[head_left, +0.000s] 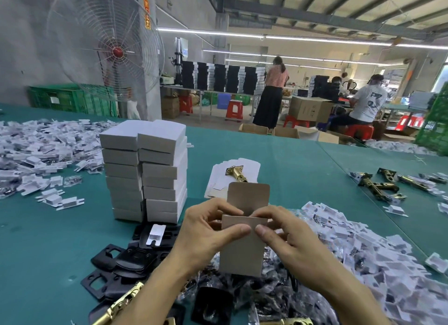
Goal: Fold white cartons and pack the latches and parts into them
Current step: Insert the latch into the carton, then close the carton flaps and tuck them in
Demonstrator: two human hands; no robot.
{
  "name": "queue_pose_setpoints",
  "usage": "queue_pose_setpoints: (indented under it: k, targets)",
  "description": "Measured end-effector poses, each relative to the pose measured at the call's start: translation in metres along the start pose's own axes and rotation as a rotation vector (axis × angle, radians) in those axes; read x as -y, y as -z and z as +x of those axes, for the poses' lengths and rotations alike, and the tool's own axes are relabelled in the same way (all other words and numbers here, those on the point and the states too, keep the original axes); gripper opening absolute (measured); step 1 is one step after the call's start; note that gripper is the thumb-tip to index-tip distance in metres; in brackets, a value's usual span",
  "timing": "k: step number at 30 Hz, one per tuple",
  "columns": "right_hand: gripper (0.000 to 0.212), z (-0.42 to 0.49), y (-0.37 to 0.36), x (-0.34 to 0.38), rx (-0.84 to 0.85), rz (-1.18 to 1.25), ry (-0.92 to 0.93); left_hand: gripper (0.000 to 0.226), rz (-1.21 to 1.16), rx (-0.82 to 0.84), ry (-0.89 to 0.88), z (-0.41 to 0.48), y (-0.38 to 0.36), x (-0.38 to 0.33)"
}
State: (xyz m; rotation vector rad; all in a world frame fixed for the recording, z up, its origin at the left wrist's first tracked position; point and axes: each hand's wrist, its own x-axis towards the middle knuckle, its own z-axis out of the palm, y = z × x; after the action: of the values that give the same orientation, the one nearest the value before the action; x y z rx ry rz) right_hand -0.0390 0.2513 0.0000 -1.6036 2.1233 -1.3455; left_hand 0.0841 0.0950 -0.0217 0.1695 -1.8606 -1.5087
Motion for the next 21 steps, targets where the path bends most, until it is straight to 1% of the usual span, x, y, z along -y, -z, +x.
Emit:
queue_pose_setpoints:
  k: [3,5,8,10,11,12,15,16,18,21]
  targets:
    - [0.020,0.002,0.000,0.002,0.013,-0.014,0.017,0.027,-0.007,0.041,0.041,-0.001,0.001,-0.002]
    - [0.026,0.002,-0.001,0.004,-0.026,0.001,0.048,0.027,-0.004,0.069,0.069,-0.002,0.000,-0.005]
    - [0.049,0.000,-0.001,0.006,-0.141,0.116,0.109,0.028,0.009,0.078,0.088,-0.002,-0.001,-0.006]
    - [0.062,0.000,-0.003,0.007,-0.144,0.233,0.100,0.030,0.039,0.074,0.067,-0.002,-0.002,-0.006]
    - [0.061,0.000,-0.004,0.007,-0.143,0.271,0.091,0.031,0.061,0.072,0.051,-0.003,-0.003,-0.006]
    - [0.054,0.000,-0.005,0.007,-0.148,0.290,0.081,0.031,0.078,0.072,0.030,-0.003,-0.003,-0.005]
    - [0.018,0.001,-0.006,0.013,-0.208,0.314,0.088,0.029,0.030,0.064,-0.077,-0.003,-0.006,-0.005]
    - [0.017,0.000,-0.006,0.015,-0.230,0.322,0.104,0.031,-0.017,0.040,-0.101,-0.003,-0.007,-0.005]
    - [0.020,0.000,-0.006,0.017,-0.266,0.331,0.117,0.032,-0.070,-0.038,-0.140,-0.001,-0.007,-0.006]
    - [0.022,0.001,-0.006,0.018,-0.268,0.323,0.064,0.027,-0.169,-0.136,-0.189,0.001,-0.006,-0.007]
